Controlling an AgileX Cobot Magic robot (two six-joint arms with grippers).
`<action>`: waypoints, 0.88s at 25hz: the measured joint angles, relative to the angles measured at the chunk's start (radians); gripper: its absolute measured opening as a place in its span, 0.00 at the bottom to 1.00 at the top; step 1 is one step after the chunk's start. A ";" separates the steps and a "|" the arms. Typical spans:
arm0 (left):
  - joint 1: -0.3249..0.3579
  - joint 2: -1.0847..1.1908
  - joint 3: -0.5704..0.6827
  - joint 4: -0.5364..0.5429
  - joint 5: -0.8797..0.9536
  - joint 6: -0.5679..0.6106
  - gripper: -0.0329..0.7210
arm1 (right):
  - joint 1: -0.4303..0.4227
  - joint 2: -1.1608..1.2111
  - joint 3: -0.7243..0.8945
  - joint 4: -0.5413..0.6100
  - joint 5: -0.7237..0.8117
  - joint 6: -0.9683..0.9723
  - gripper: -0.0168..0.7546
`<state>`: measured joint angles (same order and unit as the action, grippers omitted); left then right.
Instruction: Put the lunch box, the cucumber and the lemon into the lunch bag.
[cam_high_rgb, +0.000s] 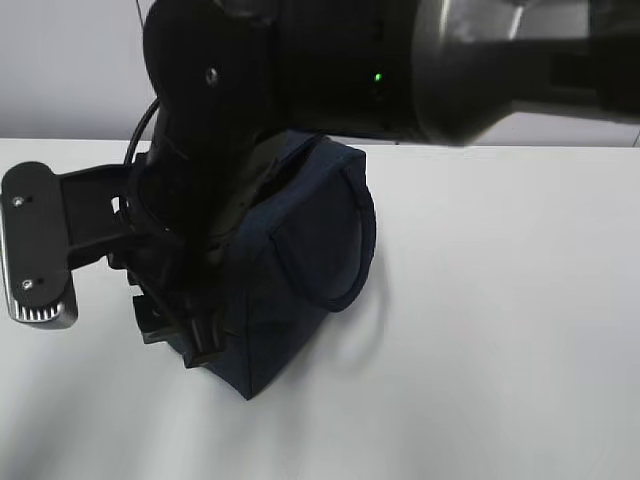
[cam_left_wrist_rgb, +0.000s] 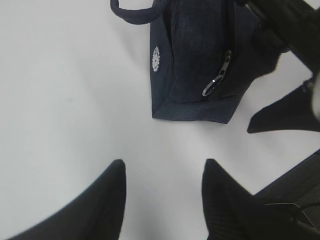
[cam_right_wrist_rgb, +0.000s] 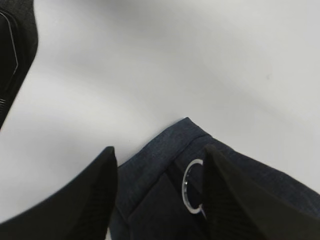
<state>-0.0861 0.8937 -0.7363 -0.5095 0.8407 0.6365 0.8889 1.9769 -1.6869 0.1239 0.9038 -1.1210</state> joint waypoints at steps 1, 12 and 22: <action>0.000 -0.014 0.000 0.010 0.010 -0.014 0.50 | 0.000 0.007 0.000 -0.010 -0.012 0.000 0.55; 0.000 -0.062 0.000 0.035 0.060 -0.045 0.49 | 0.000 0.072 -0.021 -0.087 -0.116 0.002 0.55; 0.000 -0.062 0.000 0.063 0.060 -0.046 0.48 | 0.002 0.083 -0.031 -0.158 -0.066 0.056 0.45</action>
<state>-0.0861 0.8312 -0.7363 -0.4467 0.9008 0.5900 0.8912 2.0597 -1.7181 -0.0343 0.8376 -1.0652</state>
